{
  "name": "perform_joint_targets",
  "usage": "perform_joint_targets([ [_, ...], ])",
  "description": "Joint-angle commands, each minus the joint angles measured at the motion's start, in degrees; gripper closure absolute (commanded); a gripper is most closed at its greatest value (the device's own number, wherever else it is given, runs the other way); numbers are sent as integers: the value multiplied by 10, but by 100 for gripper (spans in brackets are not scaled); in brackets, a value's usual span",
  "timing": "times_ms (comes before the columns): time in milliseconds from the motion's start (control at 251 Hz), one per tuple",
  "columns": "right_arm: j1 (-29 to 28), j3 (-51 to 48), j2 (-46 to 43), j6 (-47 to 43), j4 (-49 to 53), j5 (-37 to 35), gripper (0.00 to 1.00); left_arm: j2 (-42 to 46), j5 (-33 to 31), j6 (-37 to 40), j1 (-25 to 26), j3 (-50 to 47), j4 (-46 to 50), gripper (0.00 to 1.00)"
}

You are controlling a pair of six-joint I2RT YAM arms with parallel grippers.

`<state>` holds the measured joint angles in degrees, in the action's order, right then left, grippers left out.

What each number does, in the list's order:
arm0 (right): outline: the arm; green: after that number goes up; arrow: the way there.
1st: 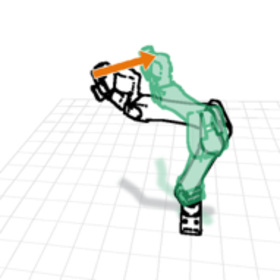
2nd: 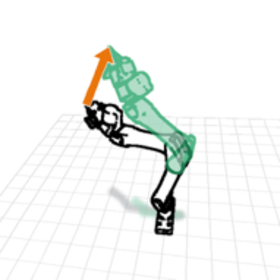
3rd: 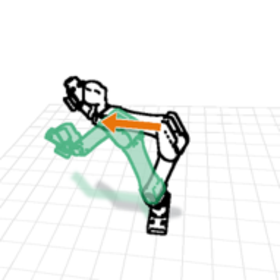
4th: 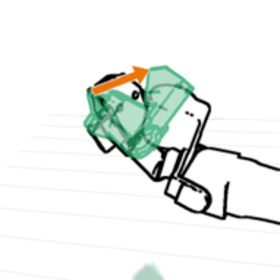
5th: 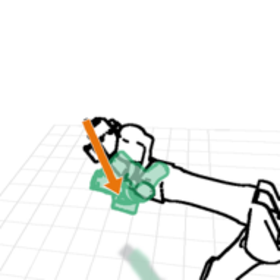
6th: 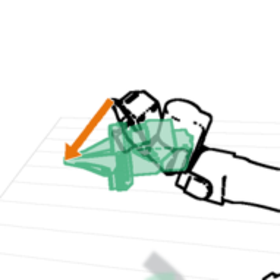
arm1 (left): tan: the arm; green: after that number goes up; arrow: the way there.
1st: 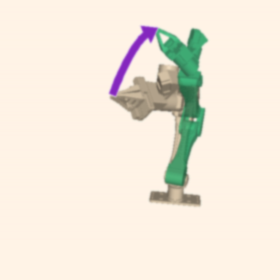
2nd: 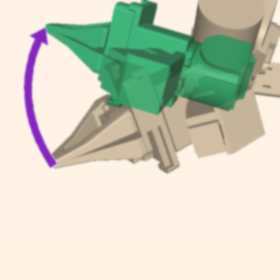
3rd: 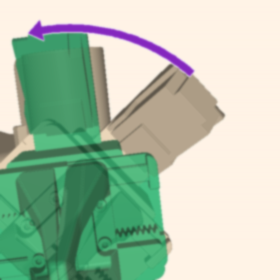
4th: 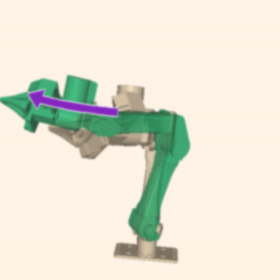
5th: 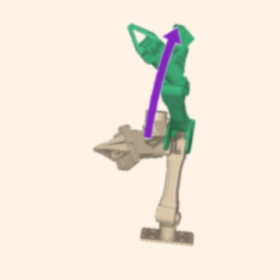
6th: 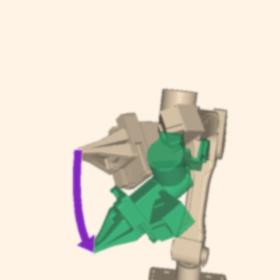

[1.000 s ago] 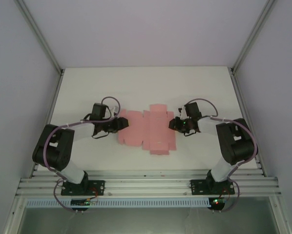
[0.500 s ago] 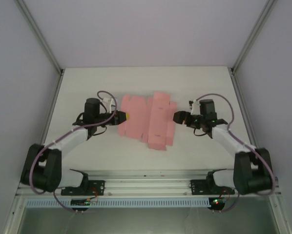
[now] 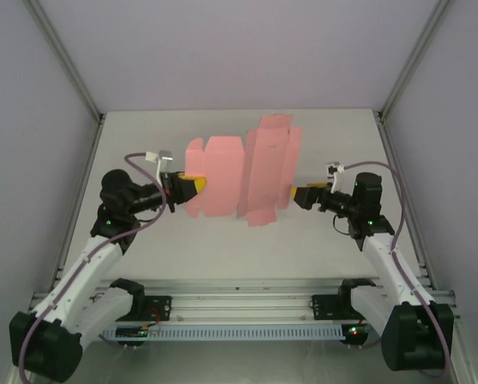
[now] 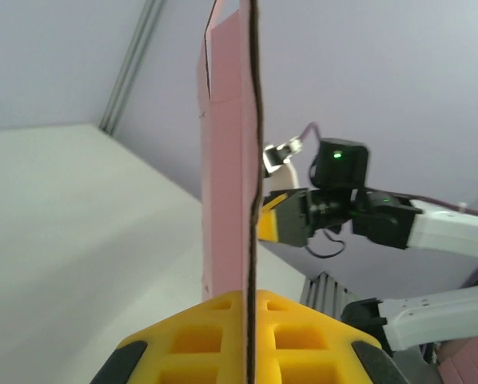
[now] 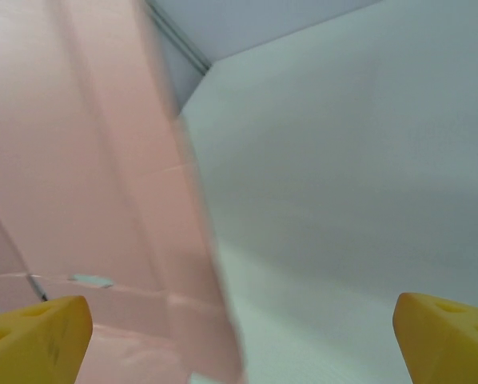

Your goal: Assemble paper box

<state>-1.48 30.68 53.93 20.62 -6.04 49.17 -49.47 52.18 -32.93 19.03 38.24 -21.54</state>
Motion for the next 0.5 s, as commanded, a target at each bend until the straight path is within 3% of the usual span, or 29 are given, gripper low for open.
perform_joint_targets([
  [0,3,-4,6,33,-122,90,3,33,13,-17,7,5,-38,100],
  [128,3,-3,21,75,-205,126,6,56,16,-22,15,5,-43,100],
  [343,2,11,54,119,-281,146,21,73,10,-16,22,9,-30,100],
  [495,2,9,78,184,-364,177,51,68,-6,-13,22,12,-19,100],
])
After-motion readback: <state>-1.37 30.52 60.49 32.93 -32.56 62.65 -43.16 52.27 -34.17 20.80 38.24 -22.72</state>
